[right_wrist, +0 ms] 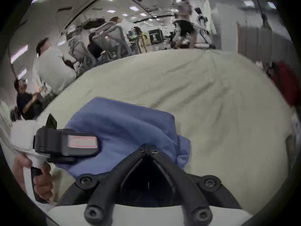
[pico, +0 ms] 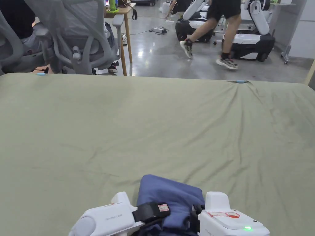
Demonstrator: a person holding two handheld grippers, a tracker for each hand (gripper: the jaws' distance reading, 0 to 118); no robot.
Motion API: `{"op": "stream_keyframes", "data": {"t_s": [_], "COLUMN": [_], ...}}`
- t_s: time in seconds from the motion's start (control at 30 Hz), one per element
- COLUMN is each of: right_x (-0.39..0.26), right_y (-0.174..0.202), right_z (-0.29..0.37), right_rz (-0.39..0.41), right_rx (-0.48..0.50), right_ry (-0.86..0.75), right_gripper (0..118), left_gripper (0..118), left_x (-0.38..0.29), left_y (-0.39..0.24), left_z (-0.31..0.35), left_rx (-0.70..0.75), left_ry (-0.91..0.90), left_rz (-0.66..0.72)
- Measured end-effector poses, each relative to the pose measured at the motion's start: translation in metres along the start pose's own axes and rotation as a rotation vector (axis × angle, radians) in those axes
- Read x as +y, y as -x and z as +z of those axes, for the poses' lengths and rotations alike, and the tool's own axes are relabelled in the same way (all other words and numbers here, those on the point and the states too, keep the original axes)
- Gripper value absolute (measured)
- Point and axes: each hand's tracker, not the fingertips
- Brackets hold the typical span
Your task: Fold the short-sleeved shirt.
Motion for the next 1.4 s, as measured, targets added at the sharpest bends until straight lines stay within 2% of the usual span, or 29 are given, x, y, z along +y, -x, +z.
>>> {"op": "stream_keyframes", "data": {"t_s": [0.07, 0.17, 0.27, 0.47, 0.63, 0.73, 0.87, 1.13, 1.17, 1.2, 1.23, 1.27, 1.3, 1.4], "right_x": [0.003, 0.008, 0.012, 0.015, 0.016, 0.016, 0.017, 0.015, 0.015, 0.016, 0.016, 0.017, 0.016, 0.017], "right_y": [0.007, 0.03, 0.057, 0.128, 0.196, 0.234, 0.265, 0.276, 0.276, 0.275, 0.274, 0.274, 0.273, 0.268], "right_z": [0.007, 0.02, 0.028, 0.034, 0.021, 0.012, 0.002, -0.006, -0.006, -0.006, -0.005, -0.003, 0.0, 0.004], "right_rz": [0.023, 0.109, 0.138, 0.227, 0.288, 0.306, 0.295, 0.291, 0.287, 0.281, 0.277, 0.276, 0.279, 0.279], "right_rx": [-0.002, -0.03, -0.017, 0.024, 0.075, 0.121, 0.167, 0.175, 0.176, 0.176, 0.178, 0.18, 0.182, 0.189], "right_ry": [-0.011, -0.054, -0.072, -0.095, -0.106, -0.112, -0.099, -0.081, -0.08, -0.078, -0.078, -0.079, -0.082, -0.089], "right_gripper": [0, 0, 0, 0, 0, 0, 0, 0, 0, 0, 0, 0, 0, 0], "left_gripper": [39, 35, 34, 34, 34, 34, 34, 35, 39, 49, 69, 81, 86, 83], "left_x": [0.004, 0.012, 0.025, 0.067, 0.112, 0.137, 0.161, 0.17, 0.168, 0.167, 0.167, 0.168, 0.168, 0.166], "left_y": [-0.004, -0.013, -0.007, 0.034, 0.088, 0.118, 0.147, 0.177, 0.176, 0.177, 0.177, 0.177, 0.176, 0.168], "left_z": [0.009, 0.029, 0.056, 0.137, 0.218, 0.262, 0.308, 0.322, 0.32, 0.32, 0.323, 0.329, 0.339, 0.374], "left_rx": [-0.04, 0.046, 0.084, 0.188, 0.218, 0.275, 0.349, 0.325, 0.336, 0.361, 0.396, 0.437, 0.477, 0.638], "left_ry": [-0.004, -0.025, -0.056, -0.099, -0.119, -0.135, -0.147, -0.133, -0.151, -0.184, -0.206, -0.232, -0.271, -0.446], "left_rz": [0.019, -0.115, -0.143, -0.18, -0.134, -0.12, -0.116, -0.081, -0.096, -0.103, -0.095, -0.093, -0.089, -0.019]}}
